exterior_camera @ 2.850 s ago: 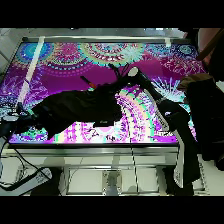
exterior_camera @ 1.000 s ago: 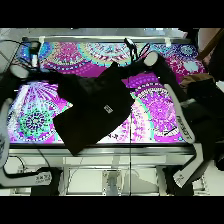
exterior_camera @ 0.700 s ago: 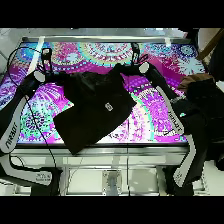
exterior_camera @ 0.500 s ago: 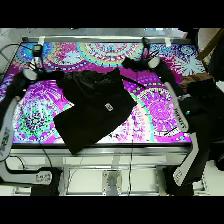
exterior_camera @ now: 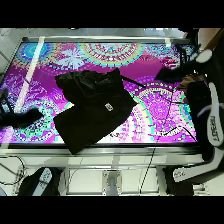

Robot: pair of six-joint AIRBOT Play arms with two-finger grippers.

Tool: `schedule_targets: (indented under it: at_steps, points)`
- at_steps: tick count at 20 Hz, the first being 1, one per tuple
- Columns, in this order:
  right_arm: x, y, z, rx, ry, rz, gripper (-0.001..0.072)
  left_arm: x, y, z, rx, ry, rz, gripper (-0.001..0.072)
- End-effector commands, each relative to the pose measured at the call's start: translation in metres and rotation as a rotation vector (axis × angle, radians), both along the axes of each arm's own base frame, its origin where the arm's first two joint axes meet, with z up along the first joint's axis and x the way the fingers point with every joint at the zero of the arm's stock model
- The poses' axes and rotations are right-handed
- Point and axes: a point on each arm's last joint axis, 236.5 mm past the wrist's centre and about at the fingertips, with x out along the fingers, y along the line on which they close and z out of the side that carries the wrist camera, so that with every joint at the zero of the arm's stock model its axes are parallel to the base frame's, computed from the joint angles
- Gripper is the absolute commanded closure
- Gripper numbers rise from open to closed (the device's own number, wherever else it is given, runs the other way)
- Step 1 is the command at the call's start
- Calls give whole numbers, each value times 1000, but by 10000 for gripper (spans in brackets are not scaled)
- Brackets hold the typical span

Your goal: Fold the clothes and pants, and hang the long-sleeved shirts on hangers.

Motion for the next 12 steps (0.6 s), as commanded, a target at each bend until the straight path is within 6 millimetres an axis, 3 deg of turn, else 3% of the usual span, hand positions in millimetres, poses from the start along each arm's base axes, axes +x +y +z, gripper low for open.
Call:
schedule_targets:
  at_steps: [1, 3, 5, 7, 12]
  points:
    - [-54, 11, -42, 79, 39, -41, 214, -75, -47, -45, -172, 161, 106, 222]
    - [-71, 25, -69, 158, 75, -100, 211, -91, -77, -56, -305, 235, 92, 222]
    - [-88, 41, -85, 237, 120, -92, 174, -95, -91, -65, -387, 278, 102, 222]
    - [-96, 50, -91, 275, 120, -67, 173, -104, -93, -79, -410, 353, 110, 222]
    - [-97, 50, -91, 274, 117, -61, 174, -121, -105, -104, -509, 520, 61, 223]
